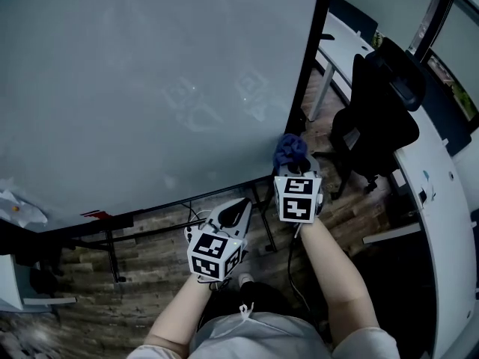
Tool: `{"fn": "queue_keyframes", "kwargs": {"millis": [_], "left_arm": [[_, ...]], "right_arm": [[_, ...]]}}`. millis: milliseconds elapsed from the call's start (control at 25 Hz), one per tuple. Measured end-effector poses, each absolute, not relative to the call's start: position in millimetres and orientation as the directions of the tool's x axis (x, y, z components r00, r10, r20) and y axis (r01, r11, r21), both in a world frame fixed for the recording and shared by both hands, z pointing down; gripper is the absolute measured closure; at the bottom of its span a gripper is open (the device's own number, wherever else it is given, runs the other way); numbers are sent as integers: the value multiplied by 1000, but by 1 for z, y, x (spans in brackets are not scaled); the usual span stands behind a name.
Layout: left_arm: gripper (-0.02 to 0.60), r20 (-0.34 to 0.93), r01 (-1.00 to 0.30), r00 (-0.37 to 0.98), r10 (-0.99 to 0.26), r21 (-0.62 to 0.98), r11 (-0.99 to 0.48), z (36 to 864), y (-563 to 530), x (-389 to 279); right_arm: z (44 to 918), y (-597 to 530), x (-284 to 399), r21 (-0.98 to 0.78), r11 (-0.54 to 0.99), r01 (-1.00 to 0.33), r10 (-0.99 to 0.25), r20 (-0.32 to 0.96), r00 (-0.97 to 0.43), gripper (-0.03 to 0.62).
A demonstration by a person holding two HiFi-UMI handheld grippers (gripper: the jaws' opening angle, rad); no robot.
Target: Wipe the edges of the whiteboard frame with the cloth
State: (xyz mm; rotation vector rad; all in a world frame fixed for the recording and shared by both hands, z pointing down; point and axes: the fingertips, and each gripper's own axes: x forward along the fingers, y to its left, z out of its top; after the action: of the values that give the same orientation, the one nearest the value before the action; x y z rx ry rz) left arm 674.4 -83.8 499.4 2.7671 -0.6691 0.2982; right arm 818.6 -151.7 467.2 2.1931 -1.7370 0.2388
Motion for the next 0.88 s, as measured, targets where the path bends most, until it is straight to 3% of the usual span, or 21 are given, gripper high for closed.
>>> {"fn": "queue_keyframes", "kwargs": {"millis": [680,880], "left_arm": [[562,351,-550,828,-437,356,-756,589,-85,645],[562,361,-585,806,-468,367,-723,598,-86,631]], "right_arm": [[625,-150,824,200,-161,-966,-775,581,249,523],[642,-153,821,149,-193,-970,-770,590,244,524]]}}
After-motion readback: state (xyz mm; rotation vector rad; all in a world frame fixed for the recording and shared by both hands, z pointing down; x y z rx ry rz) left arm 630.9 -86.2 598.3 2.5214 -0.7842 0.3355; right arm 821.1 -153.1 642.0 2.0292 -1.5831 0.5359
